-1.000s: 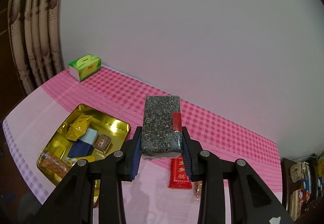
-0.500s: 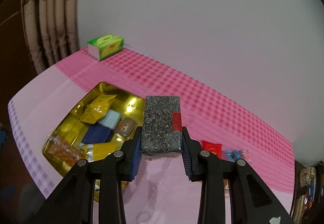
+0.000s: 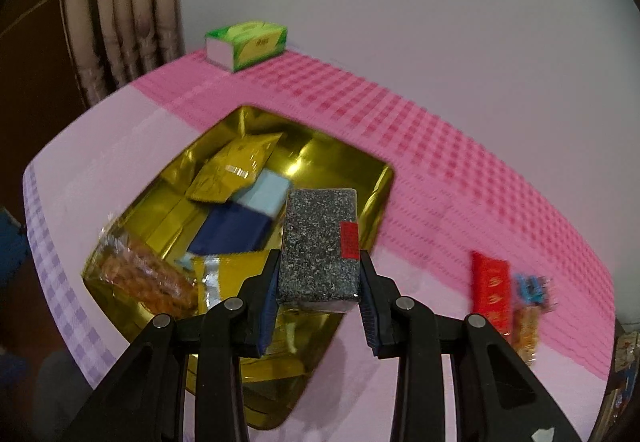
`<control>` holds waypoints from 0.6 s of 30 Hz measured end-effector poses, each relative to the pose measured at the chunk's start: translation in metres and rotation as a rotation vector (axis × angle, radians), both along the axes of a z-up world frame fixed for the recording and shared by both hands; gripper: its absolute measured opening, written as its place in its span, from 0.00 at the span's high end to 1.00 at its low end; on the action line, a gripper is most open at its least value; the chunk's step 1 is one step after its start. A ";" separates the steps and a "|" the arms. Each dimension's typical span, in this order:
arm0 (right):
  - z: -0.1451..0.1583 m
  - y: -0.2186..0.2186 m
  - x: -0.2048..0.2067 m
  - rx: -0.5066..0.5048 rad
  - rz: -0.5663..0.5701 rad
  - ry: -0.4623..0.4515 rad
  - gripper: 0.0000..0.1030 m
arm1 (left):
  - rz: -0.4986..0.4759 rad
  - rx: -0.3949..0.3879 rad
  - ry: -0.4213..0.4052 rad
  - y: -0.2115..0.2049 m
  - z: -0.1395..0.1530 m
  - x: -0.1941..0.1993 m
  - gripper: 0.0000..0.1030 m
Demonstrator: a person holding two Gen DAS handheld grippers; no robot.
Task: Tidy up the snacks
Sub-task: 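Carry the grey block packet with the right gripper into the tin and release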
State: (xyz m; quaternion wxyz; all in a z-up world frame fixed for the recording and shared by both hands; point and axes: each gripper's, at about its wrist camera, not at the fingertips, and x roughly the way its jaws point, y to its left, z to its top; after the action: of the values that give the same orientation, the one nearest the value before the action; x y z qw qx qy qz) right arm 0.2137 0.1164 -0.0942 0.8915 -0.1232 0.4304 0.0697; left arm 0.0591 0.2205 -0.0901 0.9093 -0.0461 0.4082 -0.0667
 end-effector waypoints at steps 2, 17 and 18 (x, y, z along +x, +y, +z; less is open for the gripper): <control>-0.009 0.004 0.001 0.000 0.005 0.011 0.69 | 0.004 -0.006 0.007 0.001 -0.001 0.001 0.41; -0.026 0.001 0.003 0.087 0.032 0.030 0.35 | -0.010 0.010 0.022 -0.002 -0.005 0.003 0.41; -0.022 -0.002 -0.001 0.112 0.035 0.008 0.28 | -0.012 0.012 0.021 -0.002 -0.005 0.003 0.41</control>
State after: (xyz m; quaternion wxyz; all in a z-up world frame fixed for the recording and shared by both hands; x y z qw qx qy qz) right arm 0.2129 0.1144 -0.1163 0.8940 -0.0805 0.4270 0.1095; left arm 0.0619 0.2181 -0.0948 0.9047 -0.0390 0.4186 -0.0693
